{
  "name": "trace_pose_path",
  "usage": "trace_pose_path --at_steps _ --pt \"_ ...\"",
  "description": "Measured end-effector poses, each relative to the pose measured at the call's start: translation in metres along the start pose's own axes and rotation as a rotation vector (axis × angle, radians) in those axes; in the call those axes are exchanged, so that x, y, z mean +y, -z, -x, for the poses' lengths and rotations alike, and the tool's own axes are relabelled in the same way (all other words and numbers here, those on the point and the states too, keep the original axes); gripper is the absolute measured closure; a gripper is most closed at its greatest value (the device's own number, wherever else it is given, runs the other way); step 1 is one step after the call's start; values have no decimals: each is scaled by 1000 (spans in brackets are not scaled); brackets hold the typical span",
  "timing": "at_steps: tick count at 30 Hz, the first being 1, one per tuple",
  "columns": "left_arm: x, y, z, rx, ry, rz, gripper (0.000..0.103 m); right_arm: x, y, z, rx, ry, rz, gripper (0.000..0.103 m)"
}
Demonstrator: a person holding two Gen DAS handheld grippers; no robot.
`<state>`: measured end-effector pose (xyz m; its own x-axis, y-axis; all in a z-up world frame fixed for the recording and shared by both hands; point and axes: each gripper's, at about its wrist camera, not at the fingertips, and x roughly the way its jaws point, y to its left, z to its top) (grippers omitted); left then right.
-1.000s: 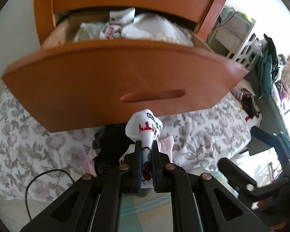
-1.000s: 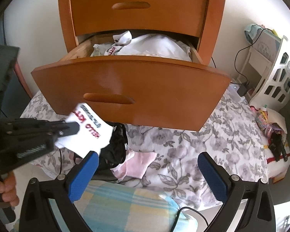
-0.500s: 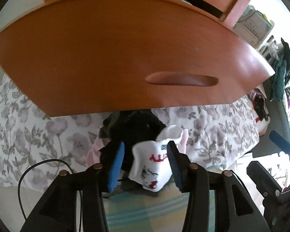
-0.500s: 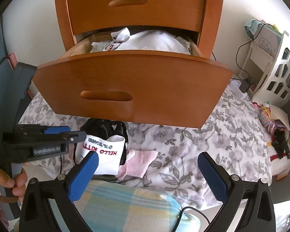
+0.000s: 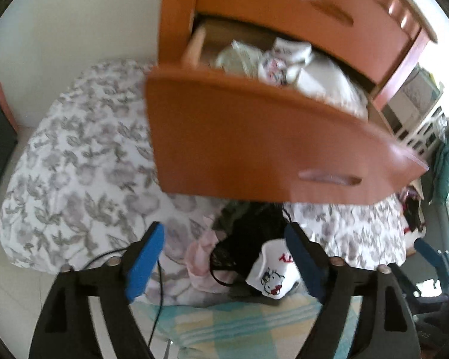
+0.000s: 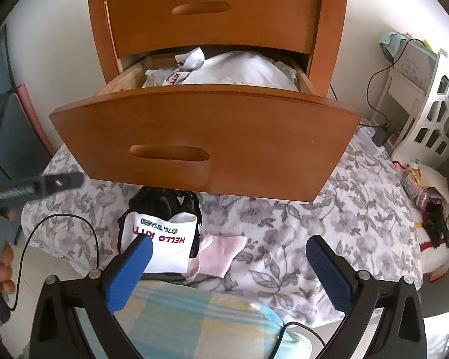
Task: Take underwear out of drawer
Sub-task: 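Reach the left tool back into the drawer toward the cream lace garment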
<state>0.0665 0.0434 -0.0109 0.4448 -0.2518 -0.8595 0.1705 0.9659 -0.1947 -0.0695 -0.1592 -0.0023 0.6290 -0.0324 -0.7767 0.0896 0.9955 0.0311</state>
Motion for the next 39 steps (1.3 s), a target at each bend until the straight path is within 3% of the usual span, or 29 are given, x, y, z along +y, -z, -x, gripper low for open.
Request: trace_pose_path --at_steps 3,6,14,19,22,30,39 --pt "3 -6 18 -62 0 0 11 -1 -1 1 -7 -5 -4 0" --pt "3 -12 35 -121 16 -3 0 -2 -2 2 -15 -11 -9 0" --pt "-15 -43 73 -279 52 -69 0 -8 -5 2 -30 -19 -24 0" --pt "-38 -71 86 -316 101 -125 0 -14 -7 2 -42 -21 -37 0" --pt "-54 -89 83 -291 100 -139 0 -18 -8 0 -44 -23 -46 0" --pt "-93 -126 40 -132 53 -164 0 -30 -7 -7 -34 -30 -73 0" --pt "-108 -145 -10 18 71 -87 0 -39 -6 -16 -21 -39 -92 0"
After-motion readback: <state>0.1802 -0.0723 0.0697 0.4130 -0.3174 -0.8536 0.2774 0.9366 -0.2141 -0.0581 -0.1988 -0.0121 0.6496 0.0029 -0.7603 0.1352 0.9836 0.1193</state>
